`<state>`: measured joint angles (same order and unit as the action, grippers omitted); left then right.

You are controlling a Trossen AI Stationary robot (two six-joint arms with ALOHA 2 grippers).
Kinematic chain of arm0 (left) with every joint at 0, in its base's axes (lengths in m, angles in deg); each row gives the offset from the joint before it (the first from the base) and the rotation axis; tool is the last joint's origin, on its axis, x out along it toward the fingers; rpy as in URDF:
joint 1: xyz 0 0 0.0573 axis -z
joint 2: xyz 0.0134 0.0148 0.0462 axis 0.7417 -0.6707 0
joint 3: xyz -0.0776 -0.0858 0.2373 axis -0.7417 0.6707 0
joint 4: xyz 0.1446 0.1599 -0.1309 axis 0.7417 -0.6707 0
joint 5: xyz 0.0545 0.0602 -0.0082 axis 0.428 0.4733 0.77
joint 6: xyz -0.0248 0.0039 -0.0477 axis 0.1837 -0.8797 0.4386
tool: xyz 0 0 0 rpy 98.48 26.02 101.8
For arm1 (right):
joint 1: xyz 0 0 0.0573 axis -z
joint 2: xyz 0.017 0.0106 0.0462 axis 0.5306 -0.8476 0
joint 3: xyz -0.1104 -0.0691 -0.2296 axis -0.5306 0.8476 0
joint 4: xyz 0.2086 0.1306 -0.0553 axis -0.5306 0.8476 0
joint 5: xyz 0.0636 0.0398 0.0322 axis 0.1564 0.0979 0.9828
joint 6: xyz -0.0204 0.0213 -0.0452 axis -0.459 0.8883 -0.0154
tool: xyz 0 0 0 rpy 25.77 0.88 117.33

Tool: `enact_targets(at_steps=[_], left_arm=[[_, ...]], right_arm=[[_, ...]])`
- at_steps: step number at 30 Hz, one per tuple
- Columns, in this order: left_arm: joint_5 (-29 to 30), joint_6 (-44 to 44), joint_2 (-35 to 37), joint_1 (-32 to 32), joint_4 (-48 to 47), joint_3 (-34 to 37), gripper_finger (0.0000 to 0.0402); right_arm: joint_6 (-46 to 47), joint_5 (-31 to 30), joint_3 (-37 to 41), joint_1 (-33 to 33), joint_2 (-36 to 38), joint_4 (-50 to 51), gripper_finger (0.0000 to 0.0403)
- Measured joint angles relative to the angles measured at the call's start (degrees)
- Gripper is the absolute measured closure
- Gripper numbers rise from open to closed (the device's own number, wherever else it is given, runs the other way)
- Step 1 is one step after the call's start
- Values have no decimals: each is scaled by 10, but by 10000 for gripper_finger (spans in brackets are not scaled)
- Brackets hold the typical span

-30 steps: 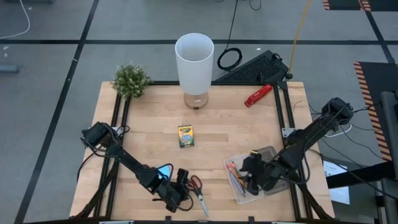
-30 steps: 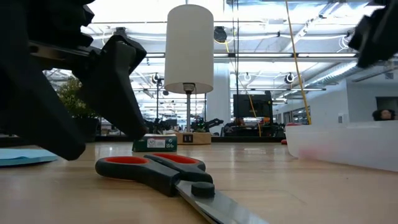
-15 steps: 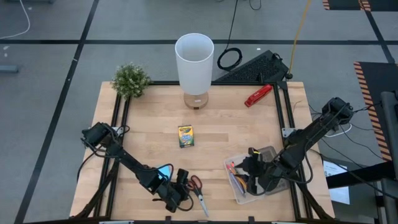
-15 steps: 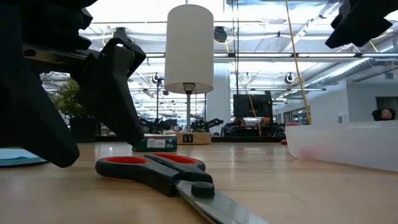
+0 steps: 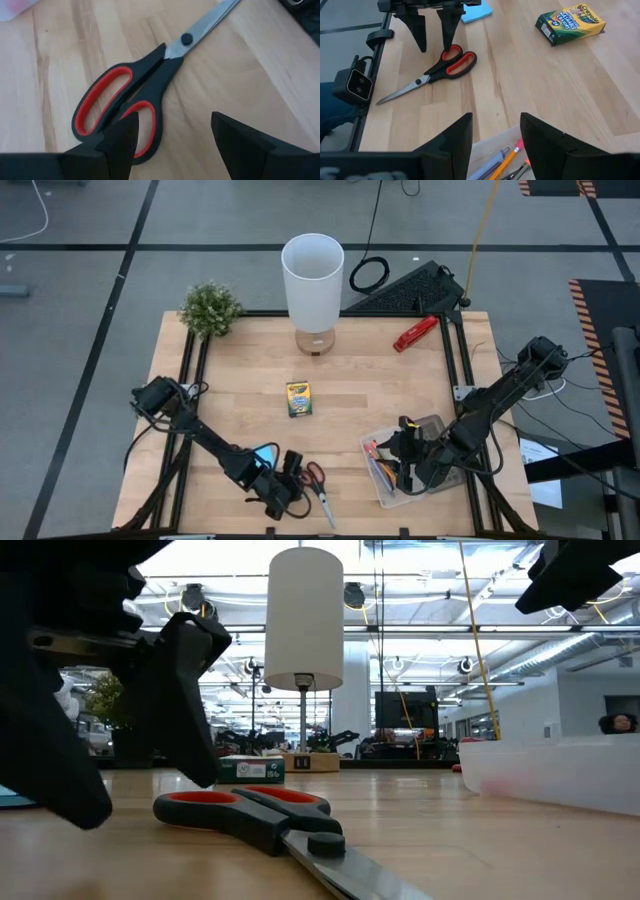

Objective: Pack school essentials
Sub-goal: Put the red scissors into the supplies box

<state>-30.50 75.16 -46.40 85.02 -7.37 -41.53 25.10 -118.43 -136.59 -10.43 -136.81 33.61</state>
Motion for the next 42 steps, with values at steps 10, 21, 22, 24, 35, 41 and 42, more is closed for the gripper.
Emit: enact_targets(at_steps=[10,21,22,24,35,41,42], left_arm=[[-26,-9,-7,-24,-14,0,196],[-56,-21,-16,-36,-36,-3,317],[-56,-24,-16,-38,-36,-2,331],[-54,-33,-16,-42,-37,-2,361],[-16,-61,3,-51,-52,2,367],[16,-66,47,-64,-83,2,387],[21,-66,54,-66,-93,2,386]], right_arm=[[-5,-15,0,0,0,0,243],[-13,-14,0,0,0,-3,243],[-14,-14,0,0,0,-3,243],[-18,-14,0,0,0,-4,243],[-20,-15,0,0,0,-4,243],[-18,-30,0,0,0,-5,243],[-18,-35,0,0,0,-5,243]])
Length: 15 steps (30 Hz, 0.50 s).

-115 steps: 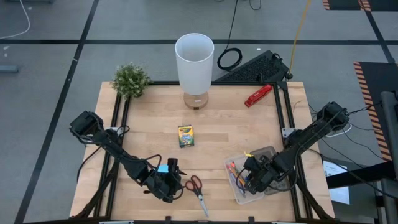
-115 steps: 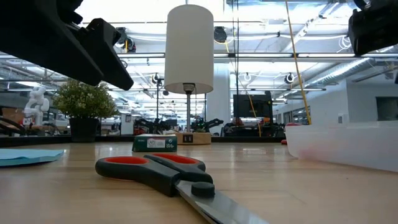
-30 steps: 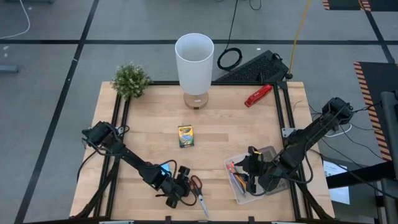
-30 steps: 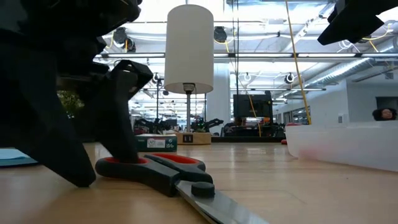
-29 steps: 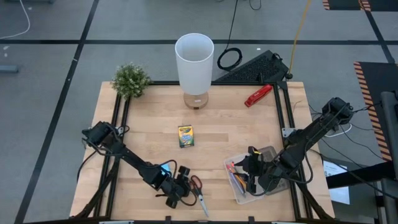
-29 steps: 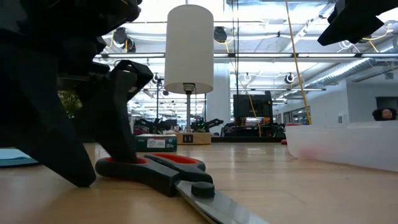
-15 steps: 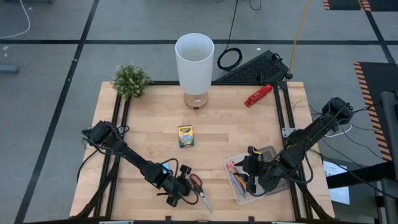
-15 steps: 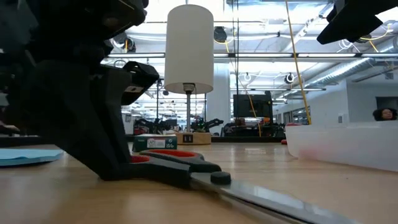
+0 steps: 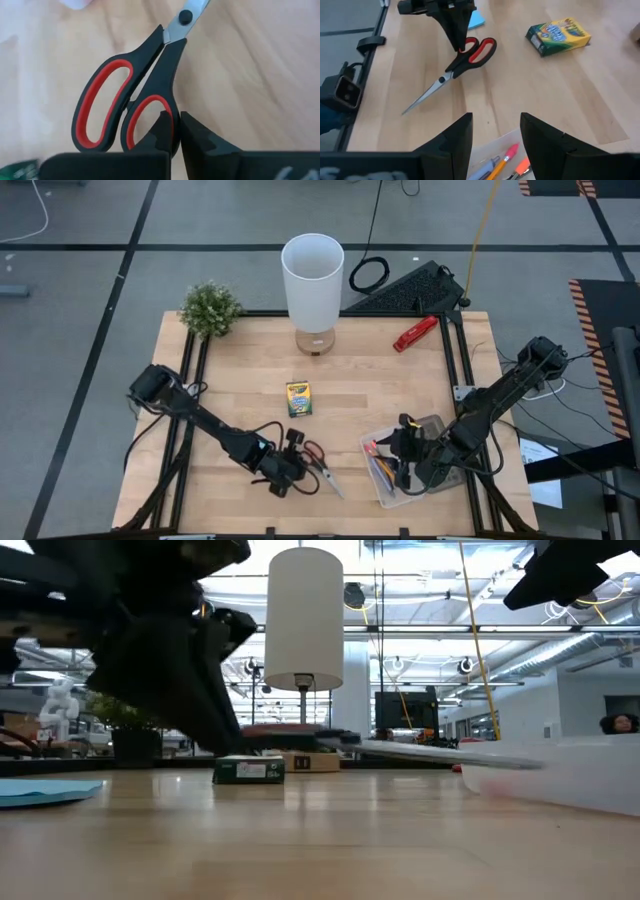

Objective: Pack school essentials
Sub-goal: Put the red scissors into the supplies box

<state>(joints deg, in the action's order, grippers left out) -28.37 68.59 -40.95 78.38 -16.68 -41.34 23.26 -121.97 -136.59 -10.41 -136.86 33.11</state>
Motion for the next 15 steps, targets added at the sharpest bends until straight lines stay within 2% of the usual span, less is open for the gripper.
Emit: enact_targets(at_steps=[8,15], left_arm=[[45,-29,49,-19,-14,0,381],[74,-67,77,-35,-24,-1,376]], right_arm=[[-1,-54,0,9,0,-33,243],[7,-56,0,30,-7,-68,243]])
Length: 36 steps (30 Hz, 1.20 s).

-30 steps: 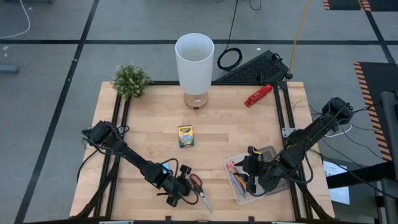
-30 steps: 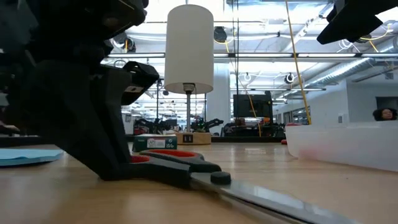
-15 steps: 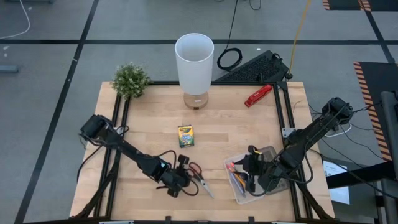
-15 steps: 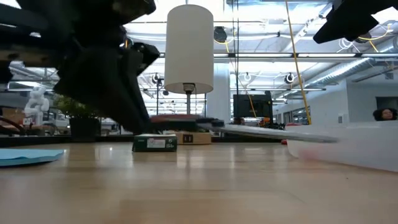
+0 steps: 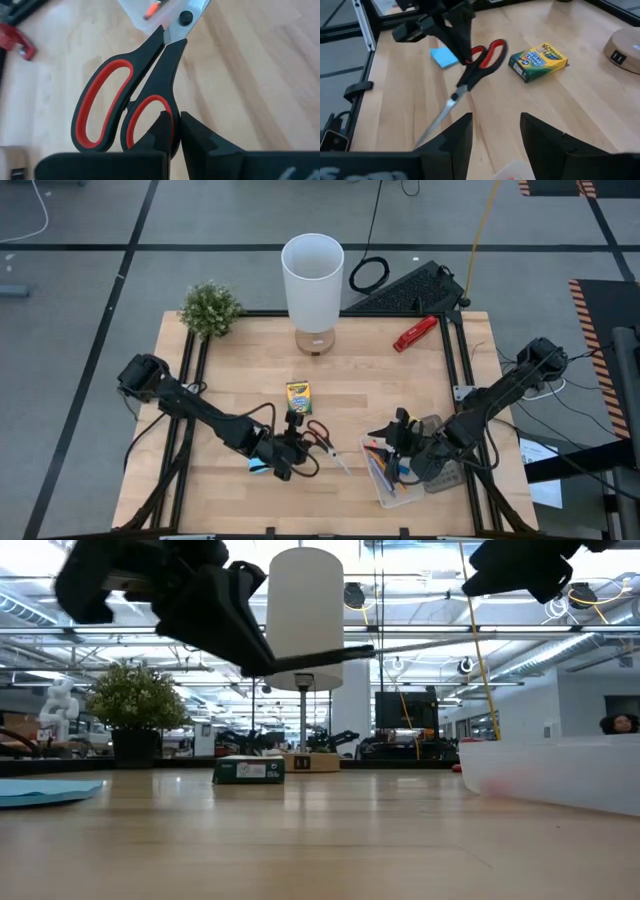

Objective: Pack school essentials
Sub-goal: Put the red scissors into the supplies box

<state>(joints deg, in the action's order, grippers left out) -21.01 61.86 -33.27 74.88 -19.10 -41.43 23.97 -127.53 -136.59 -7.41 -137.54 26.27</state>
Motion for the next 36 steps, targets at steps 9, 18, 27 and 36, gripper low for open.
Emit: enact_targets(at_steps=[9,18,27,36], left_arm=[[6,-38,4,-27,2,-1,378],[30,-46,10,-57,-40,-32,377],[35,-13,10,-92,-77,-73,376],[31,42,10,-107,-79,-75,376]], right_arm=[[-77,-12,0,24,-47,-87,243],[-163,-28,0,47,-95,-156,233],[-219,-64,0,84,-105,-164,196],[-294,-69,0,116,-105,-168,187]])
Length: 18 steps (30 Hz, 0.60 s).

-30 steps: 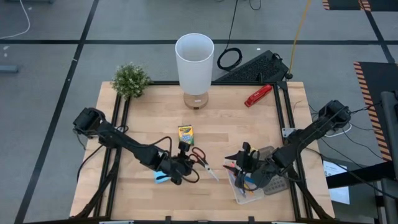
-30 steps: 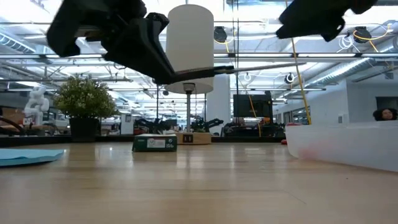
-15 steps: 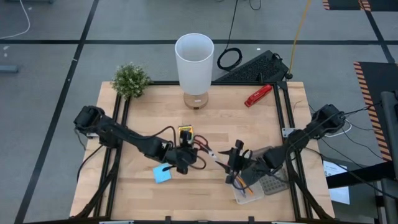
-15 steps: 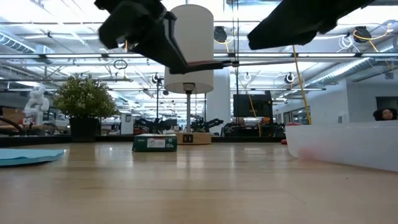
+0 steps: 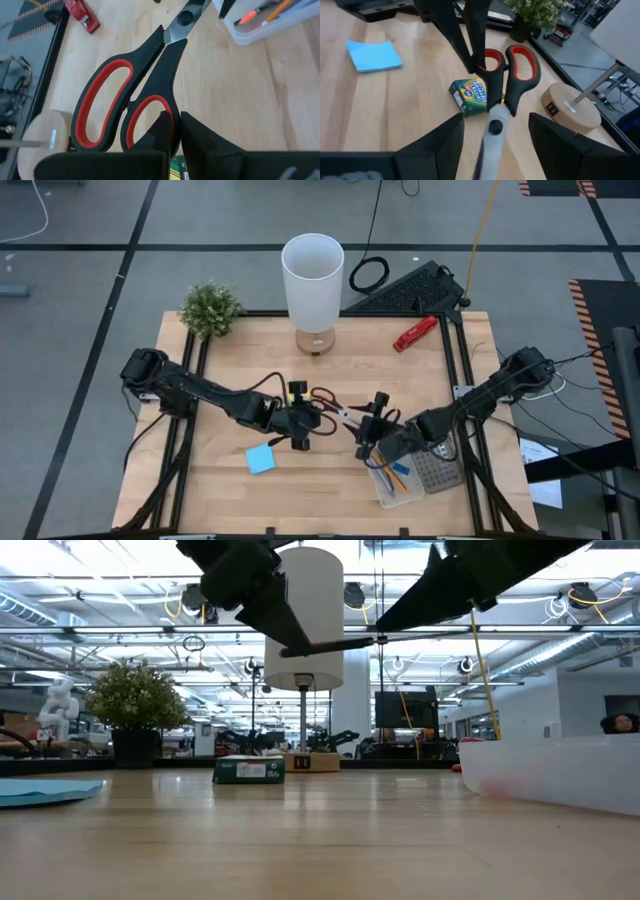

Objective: Pack school essentials
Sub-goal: Put the red scissors into the supplies box

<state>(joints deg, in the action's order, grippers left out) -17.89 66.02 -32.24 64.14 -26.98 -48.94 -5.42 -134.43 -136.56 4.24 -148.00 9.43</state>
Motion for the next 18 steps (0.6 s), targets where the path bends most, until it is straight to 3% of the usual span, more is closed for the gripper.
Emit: enact_targets(at_steps=[9,18], left_arm=[[-2,88,0,-13,-26,0,376],[-4,124,0,-16,-22,0,376]], right_arm=[[-40,28,0,37,0,-27,187],[-8,30,0,50,-5,-5,188]])
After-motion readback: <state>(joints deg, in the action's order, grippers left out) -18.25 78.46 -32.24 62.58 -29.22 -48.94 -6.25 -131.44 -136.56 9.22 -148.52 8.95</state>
